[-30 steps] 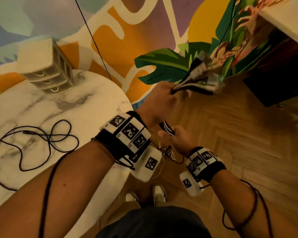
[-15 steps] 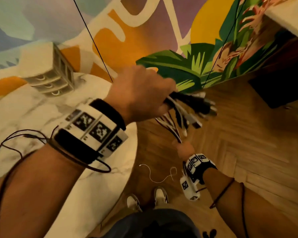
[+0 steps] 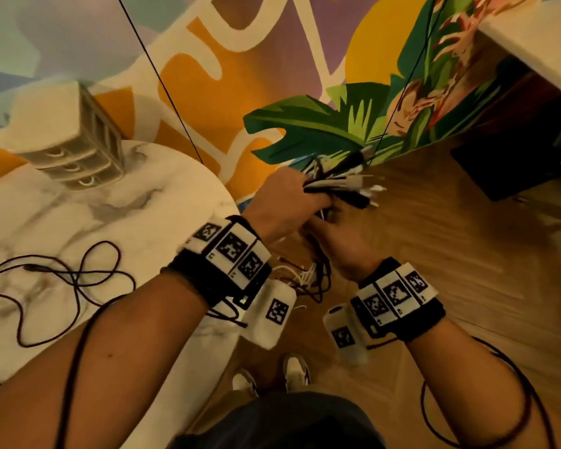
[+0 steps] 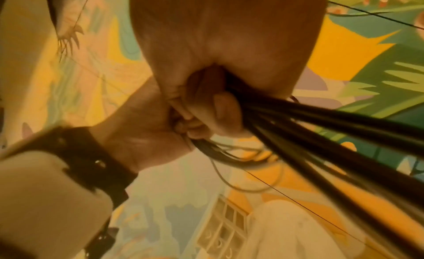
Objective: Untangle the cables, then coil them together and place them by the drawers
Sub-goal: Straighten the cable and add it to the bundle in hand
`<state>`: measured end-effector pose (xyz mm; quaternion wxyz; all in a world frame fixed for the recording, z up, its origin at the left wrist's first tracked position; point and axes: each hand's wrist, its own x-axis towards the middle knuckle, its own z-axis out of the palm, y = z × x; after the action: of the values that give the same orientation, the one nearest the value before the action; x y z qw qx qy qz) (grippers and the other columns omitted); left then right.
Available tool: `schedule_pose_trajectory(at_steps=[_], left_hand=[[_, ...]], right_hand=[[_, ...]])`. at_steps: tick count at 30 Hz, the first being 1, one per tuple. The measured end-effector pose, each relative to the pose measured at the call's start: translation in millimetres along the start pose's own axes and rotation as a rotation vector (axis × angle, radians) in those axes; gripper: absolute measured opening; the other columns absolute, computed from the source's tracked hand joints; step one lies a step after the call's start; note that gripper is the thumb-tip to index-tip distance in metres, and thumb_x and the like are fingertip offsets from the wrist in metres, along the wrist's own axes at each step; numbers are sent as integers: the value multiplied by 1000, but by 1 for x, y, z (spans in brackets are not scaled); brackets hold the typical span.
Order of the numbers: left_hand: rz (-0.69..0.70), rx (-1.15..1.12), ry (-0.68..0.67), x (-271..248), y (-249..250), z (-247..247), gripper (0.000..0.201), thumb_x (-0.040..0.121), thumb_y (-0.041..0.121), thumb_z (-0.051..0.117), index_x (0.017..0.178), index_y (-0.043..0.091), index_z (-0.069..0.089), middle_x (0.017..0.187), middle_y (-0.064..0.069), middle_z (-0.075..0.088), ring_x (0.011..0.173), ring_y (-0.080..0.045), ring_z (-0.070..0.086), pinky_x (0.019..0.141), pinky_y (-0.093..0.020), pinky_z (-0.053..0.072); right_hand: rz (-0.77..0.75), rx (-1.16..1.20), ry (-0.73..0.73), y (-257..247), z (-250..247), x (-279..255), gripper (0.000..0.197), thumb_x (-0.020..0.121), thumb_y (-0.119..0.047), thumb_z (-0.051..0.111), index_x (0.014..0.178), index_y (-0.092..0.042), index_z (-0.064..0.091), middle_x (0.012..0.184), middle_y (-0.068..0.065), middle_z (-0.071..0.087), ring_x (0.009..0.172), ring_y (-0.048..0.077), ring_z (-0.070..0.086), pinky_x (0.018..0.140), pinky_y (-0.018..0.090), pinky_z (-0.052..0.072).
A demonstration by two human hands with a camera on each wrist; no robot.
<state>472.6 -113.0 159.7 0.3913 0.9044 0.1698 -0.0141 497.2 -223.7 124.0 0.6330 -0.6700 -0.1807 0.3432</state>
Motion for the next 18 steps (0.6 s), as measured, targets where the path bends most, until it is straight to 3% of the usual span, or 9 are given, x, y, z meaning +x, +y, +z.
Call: schedule_pose_trajectory(at_steps=[1, 3, 5, 7, 9, 14, 16, 18], left_hand=[[61, 62, 49, 2, 6, -3, 30, 85, 28, 63, 66, 6, 59, 60, -9, 54, 52, -18, 47, 48, -28, 38], [177, 111, 168, 5, 18, -14, 22, 87, 27, 58, 76, 8, 60, 68, -3, 58, 60, -17, 53, 54, -30, 44], [249, 138, 252, 9, 25, -31, 18, 90, 24, 54, 75, 14, 51, 64, 9, 48, 55, -10, 44, 50, -16, 32], [276, 226, 303, 11, 28, -46, 17, 90, 21, 53, 75, 18, 43, 63, 14, 38, 54, -8, 36, 48, -17, 23], [290, 261, 343, 10, 27, -54, 18, 88, 19, 53, 77, 21, 40, 63, 16, 36, 54, -6, 36, 49, -16, 22], [273, 271, 464, 9, 27, -74, 13, 87, 18, 51, 77, 16, 44, 72, -4, 56, 64, -21, 48, 56, -32, 36], [272, 303, 466, 8, 28, -82, 13, 87, 17, 50, 77, 17, 43, 74, -5, 56, 65, -20, 47, 56, -30, 34], [251, 317, 467, 7, 29, -83, 12, 86, 14, 50, 77, 16, 43, 71, -1, 54, 62, -18, 45, 52, -26, 31]], right_hand=[[-42, -6, -5, -1, 0, 2, 31, 92, -3, 51, 68, -22, 55, 40, 9, 40, 35, 24, 34, 39, 35, 27], [-33, -28, -62, 18, -3, 9, 39, 92, -2, 50, 55, -16, 46, 37, 0, 39, 33, 17, 34, 39, 26, 30], [77, -75, -54, 51, -6, 17, 41, 92, -5, 51, 53, -15, 42, 37, -9, 39, 33, 8, 34, 41, 21, 32], [179, -117, 56, 78, -11, 28, 39, 92, -9, 53, 56, -17, 43, 38, -12, 41, 33, 3, 37, 43, 20, 33], [249, -144, 122, 95, -15, 38, 32, 92, -12, 54, 61, -17, 48, 46, -10, 45, 36, 1, 42, 43, 19, 37], [529, -407, 77, 158, -28, 45, 27, 92, -28, 56, 67, -19, 52, 56, -1, 49, 50, 14, 47, 52, 27, 41], [604, -398, 91, 170, -31, 44, 32, 94, -27, 55, 64, -18, 50, 53, -1, 51, 48, 14, 49, 46, 24, 40], [659, -246, 139, 176, -31, 53, 34, 93, -22, 55, 62, -11, 50, 51, 2, 51, 43, 15, 52, 38, 21, 38]])
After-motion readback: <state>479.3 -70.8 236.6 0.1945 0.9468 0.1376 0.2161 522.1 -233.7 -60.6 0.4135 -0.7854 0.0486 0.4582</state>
